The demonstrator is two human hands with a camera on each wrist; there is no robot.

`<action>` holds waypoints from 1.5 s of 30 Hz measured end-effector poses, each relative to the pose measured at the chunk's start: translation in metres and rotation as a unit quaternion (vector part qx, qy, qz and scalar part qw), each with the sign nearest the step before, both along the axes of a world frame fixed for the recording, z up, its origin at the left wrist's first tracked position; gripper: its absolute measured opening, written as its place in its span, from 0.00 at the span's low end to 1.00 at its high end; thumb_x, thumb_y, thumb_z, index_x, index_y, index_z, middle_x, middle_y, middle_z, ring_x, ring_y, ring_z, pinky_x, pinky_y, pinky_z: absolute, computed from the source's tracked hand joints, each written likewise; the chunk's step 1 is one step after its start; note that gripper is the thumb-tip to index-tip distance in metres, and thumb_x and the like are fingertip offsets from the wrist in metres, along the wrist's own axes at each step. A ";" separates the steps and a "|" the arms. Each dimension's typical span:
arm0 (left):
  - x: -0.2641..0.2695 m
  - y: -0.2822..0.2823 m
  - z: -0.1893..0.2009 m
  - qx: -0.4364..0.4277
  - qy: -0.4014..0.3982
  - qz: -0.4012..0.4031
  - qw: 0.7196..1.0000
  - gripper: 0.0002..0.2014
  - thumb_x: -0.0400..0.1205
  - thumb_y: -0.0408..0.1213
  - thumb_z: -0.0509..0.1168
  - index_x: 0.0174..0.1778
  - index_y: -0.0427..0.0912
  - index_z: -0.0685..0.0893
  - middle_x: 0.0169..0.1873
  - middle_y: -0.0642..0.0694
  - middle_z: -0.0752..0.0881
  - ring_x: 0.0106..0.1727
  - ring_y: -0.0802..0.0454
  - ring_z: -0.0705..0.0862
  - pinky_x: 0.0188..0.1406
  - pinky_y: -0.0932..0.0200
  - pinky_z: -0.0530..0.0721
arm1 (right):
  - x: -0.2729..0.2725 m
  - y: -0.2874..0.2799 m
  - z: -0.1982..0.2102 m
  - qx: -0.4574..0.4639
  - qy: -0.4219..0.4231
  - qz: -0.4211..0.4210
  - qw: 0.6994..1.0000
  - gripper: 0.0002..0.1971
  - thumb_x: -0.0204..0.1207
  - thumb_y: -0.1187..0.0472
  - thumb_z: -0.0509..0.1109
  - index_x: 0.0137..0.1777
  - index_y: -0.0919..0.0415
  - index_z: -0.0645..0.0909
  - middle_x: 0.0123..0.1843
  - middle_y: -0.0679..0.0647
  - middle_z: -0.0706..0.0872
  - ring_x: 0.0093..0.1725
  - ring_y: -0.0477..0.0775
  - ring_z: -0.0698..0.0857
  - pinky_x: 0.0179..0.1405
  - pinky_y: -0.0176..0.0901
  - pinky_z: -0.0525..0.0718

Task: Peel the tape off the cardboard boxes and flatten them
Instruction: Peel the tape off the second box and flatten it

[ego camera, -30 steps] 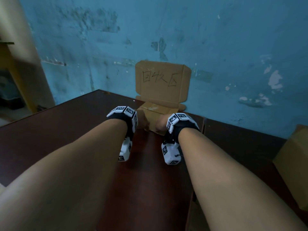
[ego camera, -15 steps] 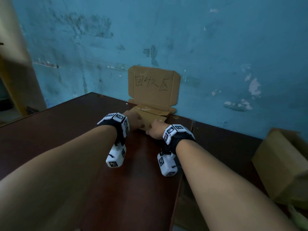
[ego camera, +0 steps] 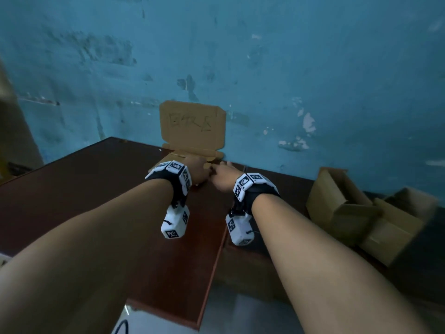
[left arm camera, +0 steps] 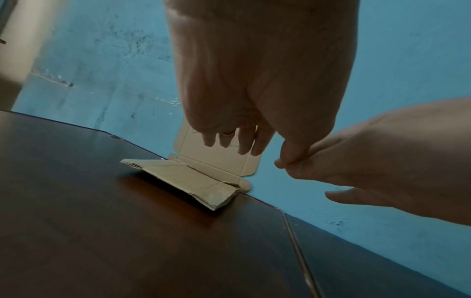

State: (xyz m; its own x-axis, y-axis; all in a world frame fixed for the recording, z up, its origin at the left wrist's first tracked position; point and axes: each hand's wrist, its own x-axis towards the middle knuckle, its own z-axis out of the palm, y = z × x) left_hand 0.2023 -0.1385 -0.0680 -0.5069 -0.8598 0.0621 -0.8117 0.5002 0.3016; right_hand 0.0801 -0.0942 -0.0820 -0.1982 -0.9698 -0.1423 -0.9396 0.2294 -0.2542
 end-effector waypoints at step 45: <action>-0.211 0.228 -0.062 0.292 0.253 -0.099 0.917 0.32 0.91 0.56 0.62 0.90 0.49 0.66 0.79 0.39 0.81 0.77 0.36 0.82 0.79 0.42 0.78 | -0.158 0.298 -0.025 -0.319 -0.132 -0.323 0.881 0.44 0.83 0.62 0.73 0.90 0.55 0.47 0.87 0.62 0.65 0.77 0.64 0.79 0.60 0.46 0.77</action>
State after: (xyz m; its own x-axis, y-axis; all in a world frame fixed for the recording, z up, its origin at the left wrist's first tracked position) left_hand -0.0082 0.0897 -0.1301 -0.6899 -0.7157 -0.1087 -0.4045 0.2565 0.8778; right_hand -0.0779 0.2038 -0.1069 -0.7796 -0.5662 0.2677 -0.5544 0.4253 -0.7153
